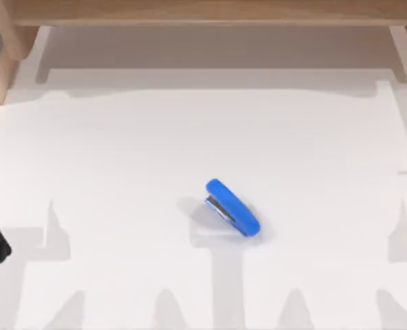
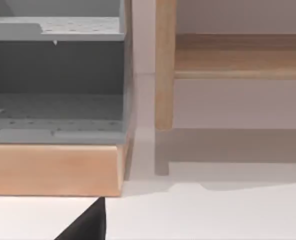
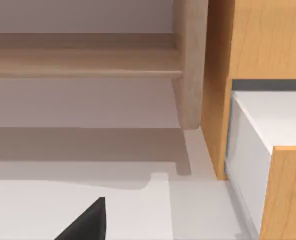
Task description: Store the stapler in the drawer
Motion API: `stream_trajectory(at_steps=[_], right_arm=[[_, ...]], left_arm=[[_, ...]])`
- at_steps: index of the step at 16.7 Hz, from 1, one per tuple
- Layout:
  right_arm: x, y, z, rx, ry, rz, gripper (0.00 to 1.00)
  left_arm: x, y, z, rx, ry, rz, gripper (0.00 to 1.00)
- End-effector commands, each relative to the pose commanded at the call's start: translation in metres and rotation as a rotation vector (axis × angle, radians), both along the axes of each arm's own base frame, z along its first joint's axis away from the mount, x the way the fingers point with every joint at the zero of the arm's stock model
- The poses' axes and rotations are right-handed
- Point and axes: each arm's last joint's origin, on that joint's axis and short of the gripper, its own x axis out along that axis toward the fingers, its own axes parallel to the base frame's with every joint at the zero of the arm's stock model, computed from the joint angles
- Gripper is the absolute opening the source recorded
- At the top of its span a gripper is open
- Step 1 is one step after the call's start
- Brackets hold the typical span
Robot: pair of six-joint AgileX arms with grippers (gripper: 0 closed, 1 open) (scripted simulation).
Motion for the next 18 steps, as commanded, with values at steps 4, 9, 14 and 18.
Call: stream_trajectory(at_steps=[4,9,14,18], right_arm=[[0.0,0.001,0.005,-0.001,0.017,0.009,1.0],[0.009,0.011,0.044,-0.014,0.167,0.084,1.0],[0.049,0.039,0.096,-0.076,0.444,0.213,1.0],[0.106,0.085,0.122,-0.171,0.707,0.332,1.0]], left_arm=[[0.0,0.0,0.0,0.0,0.0,0.0,1.0],[0.0,0.0,0.0,0.0,0.0,0.0,1.0],[0.0,0.0,0.0,0.0,0.0,0.0,1.0],[0.0,0.0,0.0,0.0,0.0,0.0,1.0]])
